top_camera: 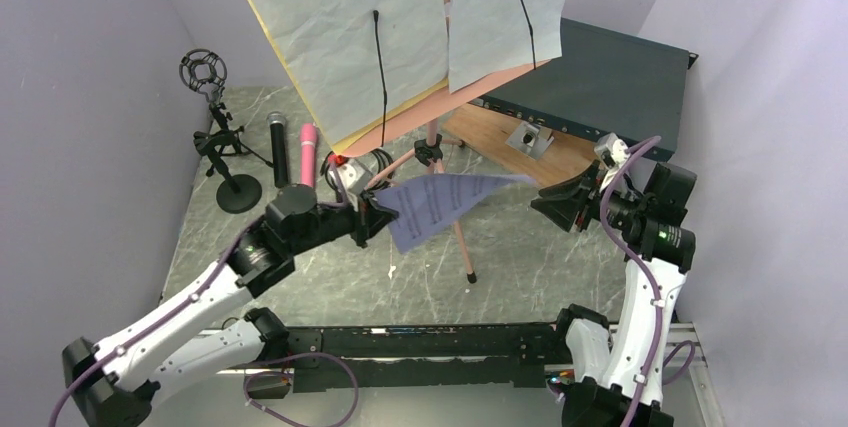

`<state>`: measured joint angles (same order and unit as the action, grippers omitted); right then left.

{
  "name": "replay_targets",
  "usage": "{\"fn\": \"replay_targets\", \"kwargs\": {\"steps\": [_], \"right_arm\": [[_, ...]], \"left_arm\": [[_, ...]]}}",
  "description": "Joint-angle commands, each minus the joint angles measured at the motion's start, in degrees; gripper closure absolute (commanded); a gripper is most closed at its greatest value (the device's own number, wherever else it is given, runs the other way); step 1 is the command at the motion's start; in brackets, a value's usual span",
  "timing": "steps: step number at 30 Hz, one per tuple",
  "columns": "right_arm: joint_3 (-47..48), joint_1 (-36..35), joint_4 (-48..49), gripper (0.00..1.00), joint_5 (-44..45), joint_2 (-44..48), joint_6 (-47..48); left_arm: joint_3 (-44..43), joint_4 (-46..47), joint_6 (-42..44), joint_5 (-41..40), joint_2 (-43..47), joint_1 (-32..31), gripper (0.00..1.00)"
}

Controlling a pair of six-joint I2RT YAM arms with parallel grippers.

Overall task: Pack up the instrument practice props
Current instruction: Place the sheet music at the center of the board.

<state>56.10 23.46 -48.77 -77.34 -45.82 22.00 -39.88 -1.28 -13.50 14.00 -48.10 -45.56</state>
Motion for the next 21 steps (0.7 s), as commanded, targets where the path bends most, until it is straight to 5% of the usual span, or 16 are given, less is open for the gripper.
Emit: {"fn": "replay_targets", "kwargs": {"steps": [1,7,14,21], "right_arm": [[-1.37,-0.26,5.09,0.5,0.31,-0.75,0.89],[-4.23,0.0,10.18,0.26,2.87,-0.69,-1.59],[-6.67,0.0,12.66,0.2,8.07,0.01,-2.61],[-8.42,0.0,13.28,0.2,9.2,1.55,-3.1]], "left_arm": [[-6.29,-21.92,-5.72,-4.19,4.57,4.05,1.0],[-11.04,-35.9,-9.39,-5.29,5.1,13.25,1.0],[-14.83,-39.6,-7.09,-8.42,-0.75,25.48,1.0],[-20.19,-32.98,-1.87,-16.13,-8.46,33.72,1.0]]}}
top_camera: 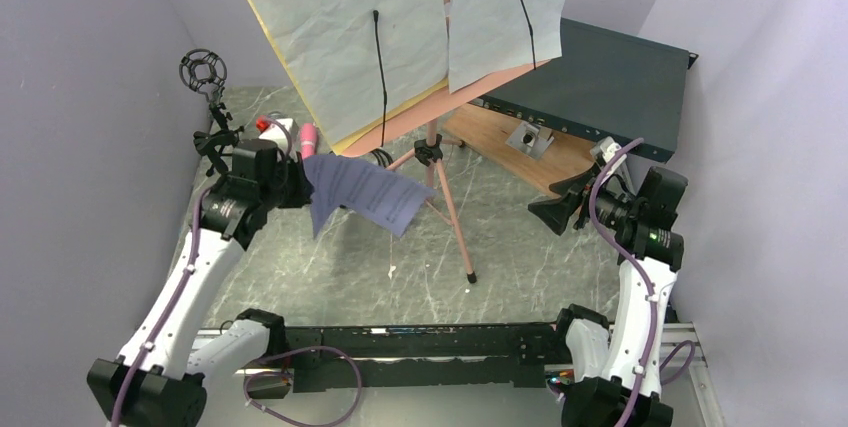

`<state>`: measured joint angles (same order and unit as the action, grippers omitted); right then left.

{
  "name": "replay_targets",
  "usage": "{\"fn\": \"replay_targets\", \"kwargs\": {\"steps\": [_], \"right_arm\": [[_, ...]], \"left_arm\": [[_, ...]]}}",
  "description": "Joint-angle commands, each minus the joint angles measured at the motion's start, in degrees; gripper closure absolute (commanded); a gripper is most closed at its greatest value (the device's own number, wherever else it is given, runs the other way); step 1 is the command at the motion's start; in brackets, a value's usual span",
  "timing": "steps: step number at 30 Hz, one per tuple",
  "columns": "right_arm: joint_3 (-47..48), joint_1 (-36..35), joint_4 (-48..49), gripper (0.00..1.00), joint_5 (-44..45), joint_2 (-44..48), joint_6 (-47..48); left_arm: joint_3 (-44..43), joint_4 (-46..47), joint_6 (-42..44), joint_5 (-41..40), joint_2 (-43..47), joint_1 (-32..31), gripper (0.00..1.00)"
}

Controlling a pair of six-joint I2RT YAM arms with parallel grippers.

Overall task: Pack up the instrument practice props
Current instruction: Place the sheet music at the center of the board.

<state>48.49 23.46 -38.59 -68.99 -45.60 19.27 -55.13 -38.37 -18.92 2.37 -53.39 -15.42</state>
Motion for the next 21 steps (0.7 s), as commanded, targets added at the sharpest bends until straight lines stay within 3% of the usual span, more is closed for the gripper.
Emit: {"fn": "replay_targets", "kwargs": {"steps": [1,4,11,21], "right_arm": [[-1.05,0.0,3.04,0.2,1.07,1.44,-0.3],[-1.44,-0.17,2.83,0.2,1.71,1.92,0.03],[-1.9,-0.91,2.9,0.2,3.29,2.88,0.46],[-2.42,-1.83,3.12,0.19,4.35,3.77,0.73]], "left_arm": [[-5.79,5.4,4.03,-4.68,-4.66,5.0,1.0],[-8.24,9.9,4.18,-1.7,-9.46,10.42,1.0],[-17.12,16.73,0.26,16.02,-23.57,22.31,1.0],[-36.26,12.06,-4.95,25.47,-45.61,23.32,1.0]]}}
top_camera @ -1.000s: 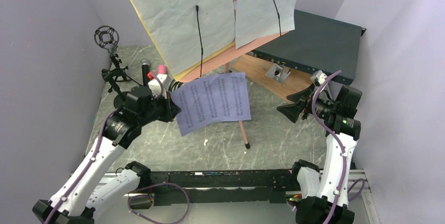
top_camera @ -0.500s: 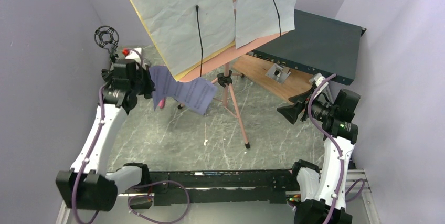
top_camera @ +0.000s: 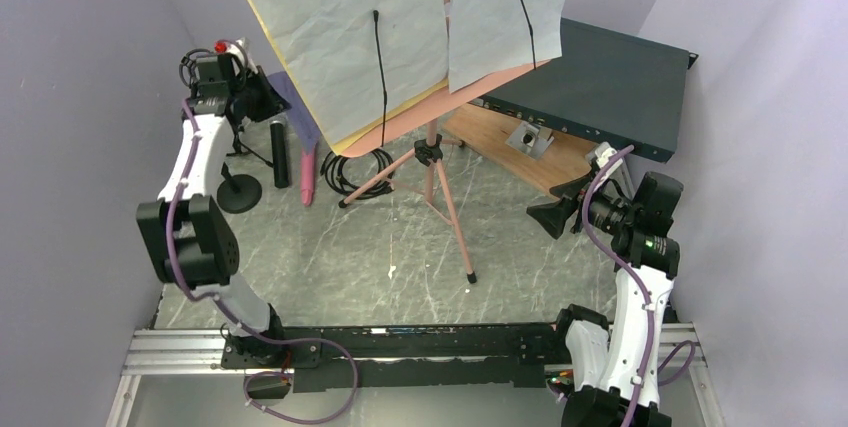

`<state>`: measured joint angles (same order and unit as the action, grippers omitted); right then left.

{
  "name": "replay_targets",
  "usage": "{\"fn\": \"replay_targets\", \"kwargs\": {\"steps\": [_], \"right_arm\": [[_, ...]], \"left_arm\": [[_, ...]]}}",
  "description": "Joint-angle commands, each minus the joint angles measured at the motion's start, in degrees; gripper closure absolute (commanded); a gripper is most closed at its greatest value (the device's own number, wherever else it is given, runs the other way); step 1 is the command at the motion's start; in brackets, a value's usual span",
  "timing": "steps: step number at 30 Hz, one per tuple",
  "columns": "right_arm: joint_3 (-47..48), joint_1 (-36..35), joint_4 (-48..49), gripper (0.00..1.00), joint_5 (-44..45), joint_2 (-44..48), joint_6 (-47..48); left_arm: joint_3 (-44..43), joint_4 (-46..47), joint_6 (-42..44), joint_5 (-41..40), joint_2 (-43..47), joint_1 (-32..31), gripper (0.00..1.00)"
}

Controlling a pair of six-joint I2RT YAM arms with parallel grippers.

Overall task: Pack up the instrument practice props
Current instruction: Place the sheet music at the center of the board.

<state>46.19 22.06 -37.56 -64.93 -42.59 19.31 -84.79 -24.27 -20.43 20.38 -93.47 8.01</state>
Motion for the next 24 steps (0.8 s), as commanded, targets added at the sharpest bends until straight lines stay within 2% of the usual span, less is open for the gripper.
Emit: {"fn": "replay_targets", "kwargs": {"steps": [1,11,24], "right_arm": [[-0.16,-0.57,2.14,0.19,0.38,0.75,0.72],[-0.72,-1.26,2.89,0.19,1.58,1.19,0.48],[-1.22,-2.0,3.54,0.19,1.91,1.46,0.2]], "left_arm": [[-8.35,-3.36,-4.08,7.62,-7.5,-0.17,1.0],[-24.93,-18.18,-10.92,4.94,-23.42,-0.29,1.0],[-28.6,-20.51,-10.82,11.87,-28.45,-0.72,0.98]]}}
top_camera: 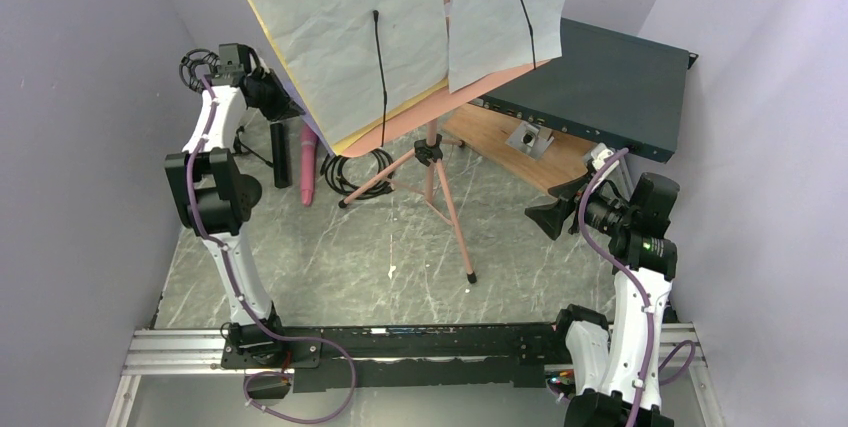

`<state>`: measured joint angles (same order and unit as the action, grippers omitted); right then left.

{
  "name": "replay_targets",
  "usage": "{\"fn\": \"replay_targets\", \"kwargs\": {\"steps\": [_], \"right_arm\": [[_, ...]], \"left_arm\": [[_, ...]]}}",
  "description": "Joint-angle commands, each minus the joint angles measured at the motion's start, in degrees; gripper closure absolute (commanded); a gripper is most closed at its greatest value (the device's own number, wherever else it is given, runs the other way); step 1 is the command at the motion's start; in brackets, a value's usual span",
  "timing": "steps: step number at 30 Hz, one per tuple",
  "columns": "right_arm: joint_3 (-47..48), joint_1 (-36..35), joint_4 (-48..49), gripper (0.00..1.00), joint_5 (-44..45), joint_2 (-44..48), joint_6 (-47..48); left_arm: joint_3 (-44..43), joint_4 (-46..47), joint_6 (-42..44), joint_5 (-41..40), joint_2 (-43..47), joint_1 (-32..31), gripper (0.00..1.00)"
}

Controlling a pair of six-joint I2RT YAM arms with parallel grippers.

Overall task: Pack up the instrument practice props
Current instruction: Place the sheet music at the center of the board.

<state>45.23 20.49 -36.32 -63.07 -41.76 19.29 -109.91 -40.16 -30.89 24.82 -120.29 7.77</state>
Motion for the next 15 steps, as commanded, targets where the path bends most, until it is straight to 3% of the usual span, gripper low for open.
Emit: {"fn": "replay_targets", "kwargs": {"steps": [1,7,12,15], "right_arm": [[-0.36,-0.39,2.3,0.19,0.09,0.62,0.22],[-0.58,-0.55,2.54,0.19,0.48,0.8,0.17],[-0.67,-0.67,2.59,0.19,0.49,0.8,0.22],[-0.67,-0.71,2.61,0.19,0.49,0.79,0.22]], "left_arm": [[-3.93,-5.07,-0.13,7.73,-2.08,-0.5,0.98],[-5.29,-6.51,0.27,4.72,-2.78,-0.49,0.93],[-5.58,-5.11,-0.76,0.4,-0.79,-0.5,1.0],[-3.87,-0.3,-4.52,1.98,1.36,-0.26,1.0]]}}
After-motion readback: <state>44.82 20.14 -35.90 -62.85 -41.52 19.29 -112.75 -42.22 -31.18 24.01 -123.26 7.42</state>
